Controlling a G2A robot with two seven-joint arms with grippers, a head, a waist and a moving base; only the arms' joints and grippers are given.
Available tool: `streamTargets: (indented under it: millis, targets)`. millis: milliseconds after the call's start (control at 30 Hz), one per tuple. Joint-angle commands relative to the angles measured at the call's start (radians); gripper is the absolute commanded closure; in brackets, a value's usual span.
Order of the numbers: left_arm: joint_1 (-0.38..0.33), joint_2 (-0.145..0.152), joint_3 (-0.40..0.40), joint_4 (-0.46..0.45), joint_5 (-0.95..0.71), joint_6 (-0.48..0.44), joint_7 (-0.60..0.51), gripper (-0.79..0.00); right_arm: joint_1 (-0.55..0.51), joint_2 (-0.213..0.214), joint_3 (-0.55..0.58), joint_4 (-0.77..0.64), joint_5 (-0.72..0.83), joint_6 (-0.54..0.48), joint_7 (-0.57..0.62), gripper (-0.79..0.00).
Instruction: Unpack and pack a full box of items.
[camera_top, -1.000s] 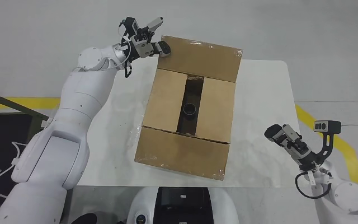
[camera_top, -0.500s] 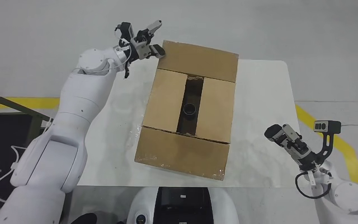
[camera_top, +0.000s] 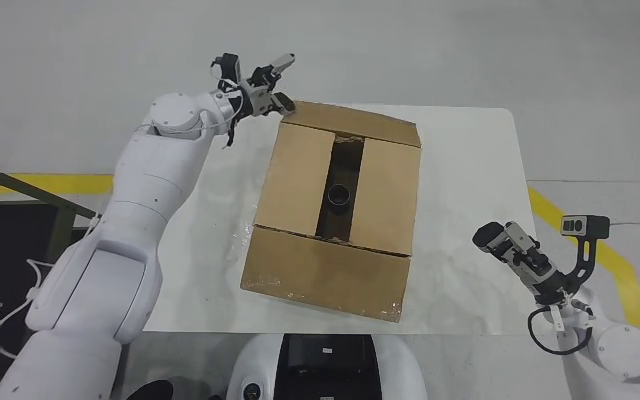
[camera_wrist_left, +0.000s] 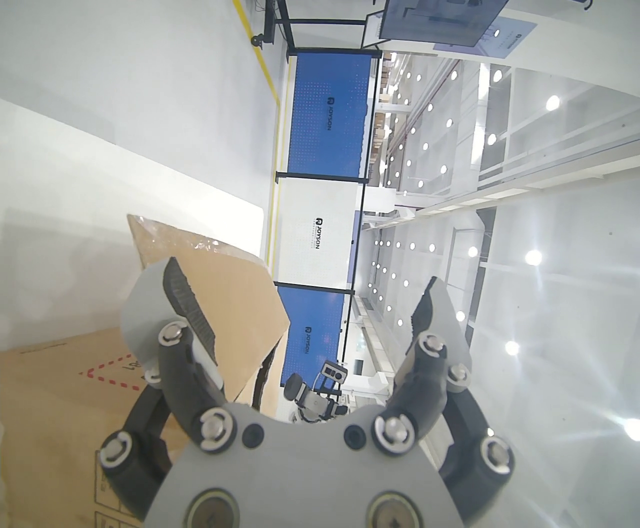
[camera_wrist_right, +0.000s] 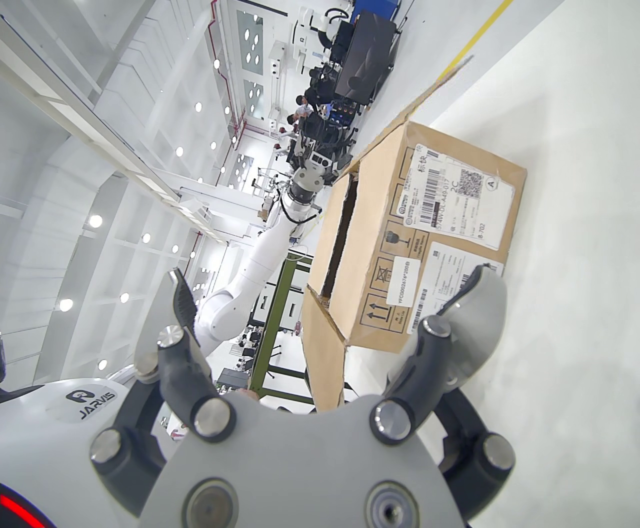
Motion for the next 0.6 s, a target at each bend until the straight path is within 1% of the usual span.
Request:
streamTargets:
  millis: [0, 167, 300, 567]
  targets:
    - [-0.001, -0.002, 0.0, 0.012, 0.007, 0.011, -0.005, -0.785, 0.0, 0.0, 0.0, 0.0, 0.0, 0.0, 0.0, -0.785]
    - [-0.001, -0.002, -0.008, 0.019, 0.011, 0.026, -0.057, -0.785, 0.0, 0.0, 0.0, 0.0, 0.0, 0.0, 0.0, -0.785]
    - [0.007, 0.003, -0.024, 0.006, 0.001, 0.042, -0.11, -0.785, 0.0, 0.0, 0.0, 0.0, 0.0, 0.0, 0.0, -0.785]
    - [0.046, 0.032, -0.06, -0.064, 0.024, 0.086, -0.176, -0.785, 0.0, 0.0, 0.0, 0.0, 0.0, 0.0, 0.0, -0.785]
